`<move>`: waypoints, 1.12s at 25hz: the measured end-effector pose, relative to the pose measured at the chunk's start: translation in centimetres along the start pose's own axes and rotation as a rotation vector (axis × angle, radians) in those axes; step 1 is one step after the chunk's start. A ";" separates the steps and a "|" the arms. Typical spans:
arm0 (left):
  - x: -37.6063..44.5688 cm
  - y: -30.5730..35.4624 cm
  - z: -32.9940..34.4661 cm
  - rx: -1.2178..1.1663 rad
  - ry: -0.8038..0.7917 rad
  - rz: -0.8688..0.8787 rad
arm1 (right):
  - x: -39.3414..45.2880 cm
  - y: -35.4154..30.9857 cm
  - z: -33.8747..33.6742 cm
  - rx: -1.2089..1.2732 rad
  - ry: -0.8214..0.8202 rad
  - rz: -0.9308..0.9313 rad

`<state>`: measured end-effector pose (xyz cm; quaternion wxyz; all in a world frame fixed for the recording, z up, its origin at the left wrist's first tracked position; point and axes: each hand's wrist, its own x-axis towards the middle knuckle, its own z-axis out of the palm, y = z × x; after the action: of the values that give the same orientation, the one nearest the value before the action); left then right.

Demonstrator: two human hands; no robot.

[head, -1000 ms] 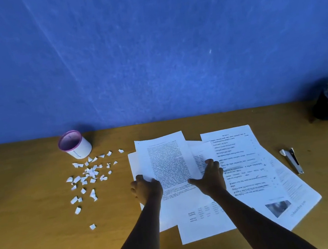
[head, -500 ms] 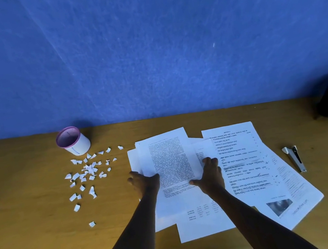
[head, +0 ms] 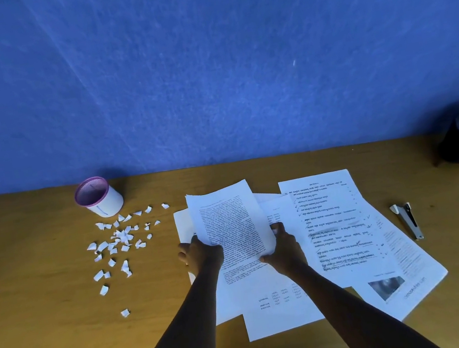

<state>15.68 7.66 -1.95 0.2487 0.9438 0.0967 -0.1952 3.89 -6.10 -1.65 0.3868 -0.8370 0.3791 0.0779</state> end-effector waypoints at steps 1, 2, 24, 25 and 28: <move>0.1 0.0 0.2 0.001 0.000 0.001 | -0.1 -0.2 0.2 0.028 -0.009 0.003; -0.1 0.0 0.1 -0.003 -0.005 0.007 | -0.2 -0.5 0.5 0.051 -0.021 0.008; 0.5 -1.9 -2.7 -0.340 0.035 -0.254 | -1.3 -2.9 4.1 -0.224 0.074 0.003; 0.5 -1.8 -2.8 -0.343 0.035 -0.253 | -1.3 -2.8 4.1 -0.215 0.070 -0.006; 0.6 -1.9 -3.0 -0.490 -0.043 -0.193 | -1.0 -2.4 3.8 -0.144 0.004 -0.035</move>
<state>16.63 10.84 -0.59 0.4519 0.8375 0.2252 -0.2090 5.48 -1.81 -2.40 0.3260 -0.8693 0.3586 0.0966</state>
